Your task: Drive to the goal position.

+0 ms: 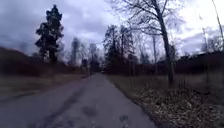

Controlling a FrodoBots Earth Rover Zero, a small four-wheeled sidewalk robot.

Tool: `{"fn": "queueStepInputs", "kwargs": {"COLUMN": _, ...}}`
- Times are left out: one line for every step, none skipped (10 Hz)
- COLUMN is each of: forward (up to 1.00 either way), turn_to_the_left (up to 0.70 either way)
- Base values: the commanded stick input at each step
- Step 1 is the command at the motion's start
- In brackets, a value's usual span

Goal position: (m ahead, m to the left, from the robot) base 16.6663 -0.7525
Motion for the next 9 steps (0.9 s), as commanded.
{"fn": "queueStepInputs", "kwargs": {"forward": 0.50, "turn_to_the_left": 0.50}}
{"fn": "queueStepInputs", "kwargs": {"forward": 0.50, "turn_to_the_left": 0.50}}
{"fn": "queueStepInputs", "kwargs": {"forward": 0.50, "turn_to_the_left": 0.50}}
{"fn": "queueStepInputs", "kwargs": {"forward": 0.50, "turn_to_the_left": 0.50}}
{"fn": "queueStepInputs", "kwargs": {"forward": 0.50, "turn_to_the_left": 0.26}}
{"fn": "queueStepInputs", "kwargs": {"forward": 0.50, "turn_to_the_left": 0.00}}
{"fn": "queueStepInputs", "kwargs": {"forward": 0.50, "turn_to_the_left": 0.00}}
{"fn": "queueStepInputs", "kwargs": {"forward": 0.50, "turn_to_the_left": 0.00}}
{"fn": "queueStepInputs", "kwargs": {"forward": 0.50, "turn_to_the_left": 0.00}}
